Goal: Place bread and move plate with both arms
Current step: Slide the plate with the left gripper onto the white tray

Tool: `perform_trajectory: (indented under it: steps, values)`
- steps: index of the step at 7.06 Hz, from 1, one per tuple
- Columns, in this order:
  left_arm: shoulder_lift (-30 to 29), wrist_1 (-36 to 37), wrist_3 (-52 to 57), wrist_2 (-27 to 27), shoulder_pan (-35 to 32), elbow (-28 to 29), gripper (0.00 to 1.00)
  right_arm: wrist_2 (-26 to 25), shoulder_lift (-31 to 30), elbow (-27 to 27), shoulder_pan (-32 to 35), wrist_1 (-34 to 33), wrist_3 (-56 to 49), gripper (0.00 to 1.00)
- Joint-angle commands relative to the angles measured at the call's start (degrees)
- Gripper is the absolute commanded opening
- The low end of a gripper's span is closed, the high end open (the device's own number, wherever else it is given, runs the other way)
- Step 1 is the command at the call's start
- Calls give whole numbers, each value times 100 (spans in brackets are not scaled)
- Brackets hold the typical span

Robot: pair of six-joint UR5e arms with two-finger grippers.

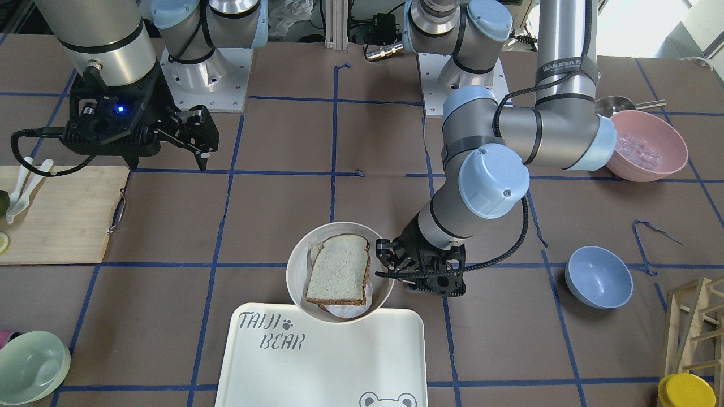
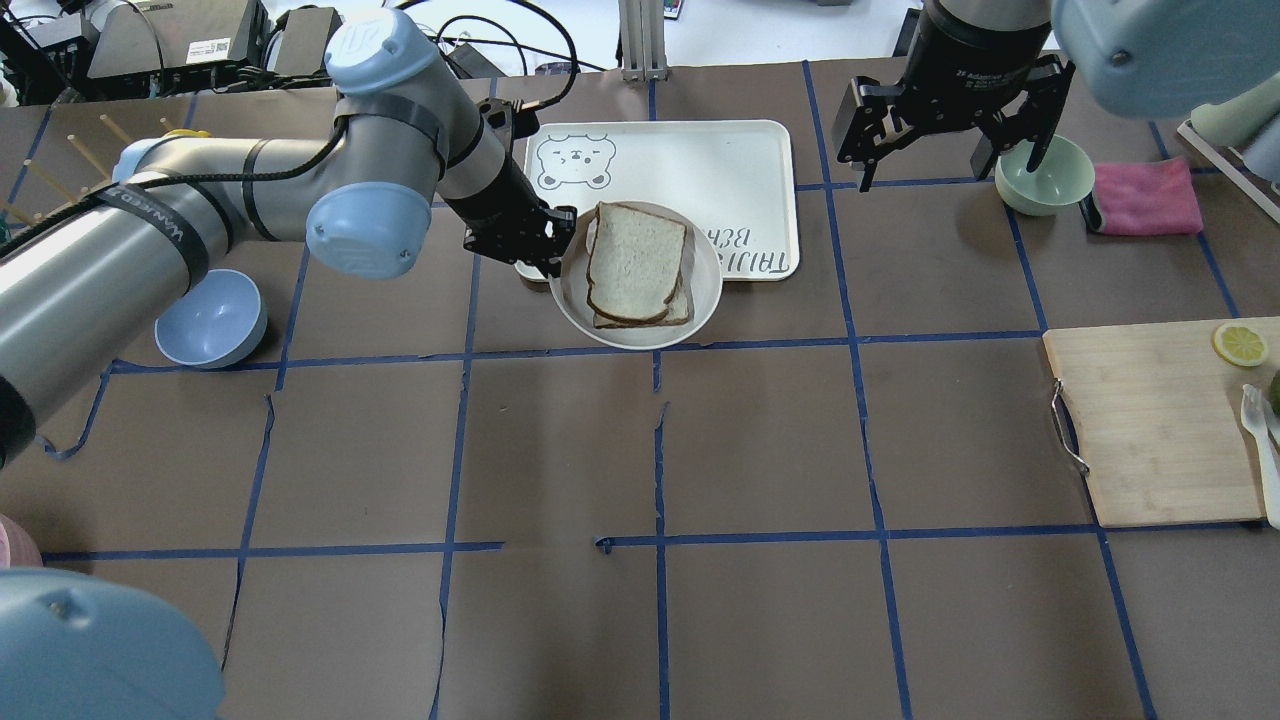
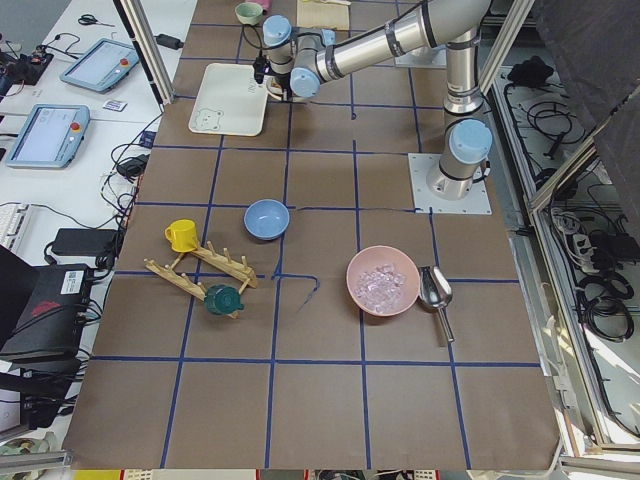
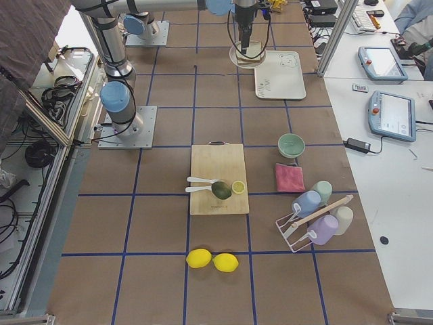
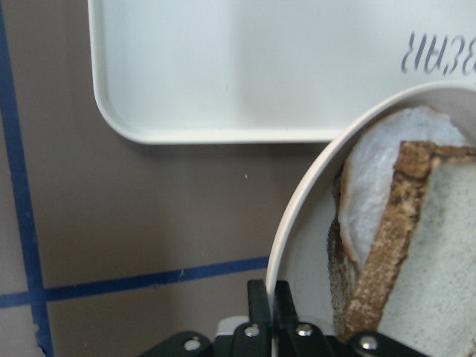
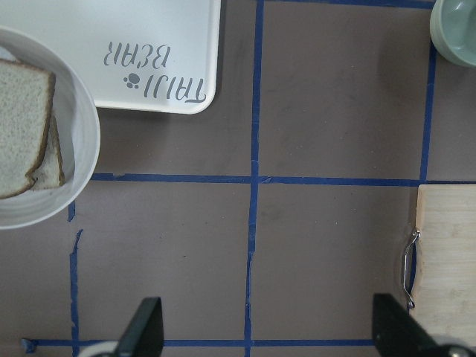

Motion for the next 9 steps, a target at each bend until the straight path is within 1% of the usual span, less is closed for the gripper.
perform_trajectory:
  steps: [1,3,4,5,7,8,9]
  values:
    - [-848,-112,59,-207,34,1167,0,7,0,1,7,-36,-13,100]
    - [-1648,-120,-29,-235,34,2134,0,120,9,1,-11,-28,14,100]
    - [-1948,-112,-38,-348,34,2365,0,217,9,1,-11,-28,14,100]
    - [-2125,-51,-38,-428,34,2393,0,218,9,1,-11,-28,14,100]
    - [-2249,-41,-55,-393,34,2376,0,218,0,1,-11,-28,22,100]
    - [-2250,-41,-134,-402,34,2376,99,192,9,1,-11,-28,22,100]
    - [-2241,-50,-161,-411,34,2394,100,191,0,1,-11,-28,14,100]
